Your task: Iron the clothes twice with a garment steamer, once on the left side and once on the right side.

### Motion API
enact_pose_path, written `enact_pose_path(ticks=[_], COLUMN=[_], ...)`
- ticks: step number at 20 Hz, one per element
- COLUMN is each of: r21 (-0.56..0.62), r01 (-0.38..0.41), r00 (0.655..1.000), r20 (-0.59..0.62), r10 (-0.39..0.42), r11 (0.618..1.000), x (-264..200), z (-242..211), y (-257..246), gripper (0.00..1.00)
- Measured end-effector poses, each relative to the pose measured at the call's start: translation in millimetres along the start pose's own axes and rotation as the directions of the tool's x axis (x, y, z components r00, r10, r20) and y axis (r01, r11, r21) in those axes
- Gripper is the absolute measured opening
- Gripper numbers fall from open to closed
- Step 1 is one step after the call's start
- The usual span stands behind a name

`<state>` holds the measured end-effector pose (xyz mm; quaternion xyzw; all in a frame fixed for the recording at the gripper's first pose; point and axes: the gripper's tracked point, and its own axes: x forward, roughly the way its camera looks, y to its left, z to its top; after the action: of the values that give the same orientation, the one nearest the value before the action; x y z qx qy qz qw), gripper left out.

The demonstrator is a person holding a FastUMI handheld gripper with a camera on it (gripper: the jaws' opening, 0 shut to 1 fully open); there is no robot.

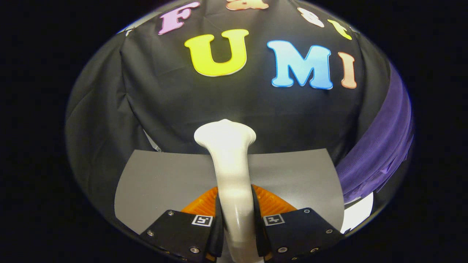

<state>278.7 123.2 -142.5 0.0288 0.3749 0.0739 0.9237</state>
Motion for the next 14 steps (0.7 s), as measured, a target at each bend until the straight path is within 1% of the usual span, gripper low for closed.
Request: enact_pose_path(ticks=[3,5,7,9,11,14], r21=[-0.009,-0.013,-0.059,-0.099,-0.101,-0.089], r01=[-0.029,-0.039,-0.051,-0.032,-0.035,-0.047], r00=[0.994,0.984,0.967,0.956,0.947,0.921], r20=[0.101,0.176,0.247,0.287,0.316,0.383], r10=[0.029,0.041,0.064,0.060,0.065,0.078], r11=[1.000,0.999,0.997,0.995,0.994,0.995], x=[-51,-84,-115,-144,-168,-206], z=[-8,-16,-24,-34,-43,-46], y=[-10,-20,-27,-44,-58,-78], gripper=[0.35,0.35,0.35,0.35,0.35,0.35])
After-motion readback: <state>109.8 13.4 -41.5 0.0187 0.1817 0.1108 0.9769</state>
